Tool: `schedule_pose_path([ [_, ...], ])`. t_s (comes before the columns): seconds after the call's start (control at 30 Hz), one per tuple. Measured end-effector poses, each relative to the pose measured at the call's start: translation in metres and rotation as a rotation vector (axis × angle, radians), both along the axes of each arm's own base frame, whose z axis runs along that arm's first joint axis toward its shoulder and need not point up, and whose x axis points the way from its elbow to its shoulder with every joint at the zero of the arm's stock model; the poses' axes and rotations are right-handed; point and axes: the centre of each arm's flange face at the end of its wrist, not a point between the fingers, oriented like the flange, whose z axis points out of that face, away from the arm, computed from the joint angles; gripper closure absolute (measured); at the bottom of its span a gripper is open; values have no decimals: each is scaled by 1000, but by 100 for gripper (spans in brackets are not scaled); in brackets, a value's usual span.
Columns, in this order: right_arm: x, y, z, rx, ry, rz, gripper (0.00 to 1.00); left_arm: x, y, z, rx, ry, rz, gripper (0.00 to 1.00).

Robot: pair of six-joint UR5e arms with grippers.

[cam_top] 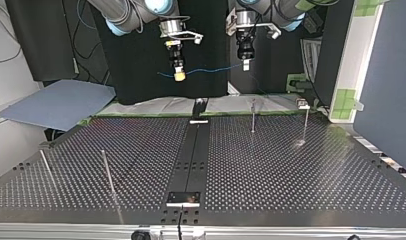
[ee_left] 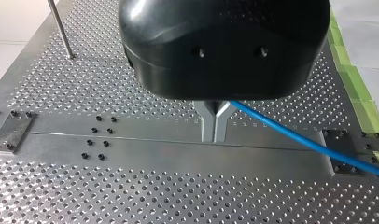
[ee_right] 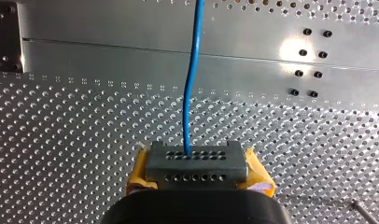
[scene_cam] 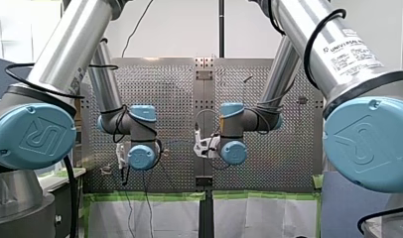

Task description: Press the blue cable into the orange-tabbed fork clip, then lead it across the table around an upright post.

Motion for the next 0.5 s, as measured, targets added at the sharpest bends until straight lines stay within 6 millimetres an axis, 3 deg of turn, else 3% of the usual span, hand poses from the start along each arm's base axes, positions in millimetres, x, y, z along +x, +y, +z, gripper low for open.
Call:
schedule_pose_path([
  [0.27,0,0,0,0,0,0,100,0,-2,-1,9,5,0,100],
  [0.5,18,8,-12,19,14,28,100,-8,-17,-4,70,35,-15,100],
])
